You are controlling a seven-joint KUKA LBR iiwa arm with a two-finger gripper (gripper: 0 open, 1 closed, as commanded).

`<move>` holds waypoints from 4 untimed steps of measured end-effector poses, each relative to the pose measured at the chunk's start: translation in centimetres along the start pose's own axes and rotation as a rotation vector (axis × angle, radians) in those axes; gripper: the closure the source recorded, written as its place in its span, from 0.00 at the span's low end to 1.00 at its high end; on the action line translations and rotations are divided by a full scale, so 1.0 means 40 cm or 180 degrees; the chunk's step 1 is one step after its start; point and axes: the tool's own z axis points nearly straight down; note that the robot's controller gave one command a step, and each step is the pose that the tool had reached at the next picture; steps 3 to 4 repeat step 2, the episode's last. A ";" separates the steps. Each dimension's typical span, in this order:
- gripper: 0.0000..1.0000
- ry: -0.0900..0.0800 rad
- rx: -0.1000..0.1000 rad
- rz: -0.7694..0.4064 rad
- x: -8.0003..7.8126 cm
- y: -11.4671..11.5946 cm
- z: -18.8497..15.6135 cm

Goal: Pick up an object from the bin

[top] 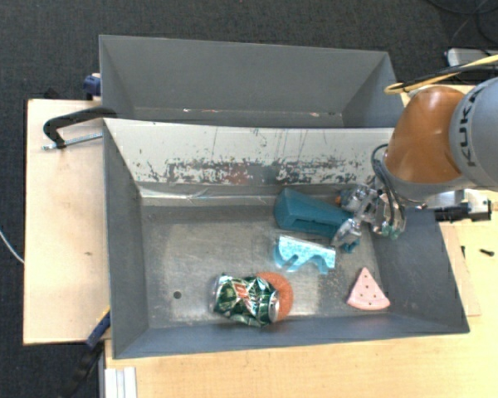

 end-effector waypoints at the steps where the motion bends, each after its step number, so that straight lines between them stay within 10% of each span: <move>1: 1.00 0.0000 0.0000 0.0000 0.000 0.000 0.000; 2: 1.00 0.0024 0.0022 -0.0057 -0.020 -0.002 -0.378; 4: 1.00 0.0024 0.0022 -0.0057 -0.020 -0.002 -0.378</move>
Offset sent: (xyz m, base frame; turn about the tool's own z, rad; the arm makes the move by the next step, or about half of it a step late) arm 0.0048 -0.0044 0.1512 -0.0172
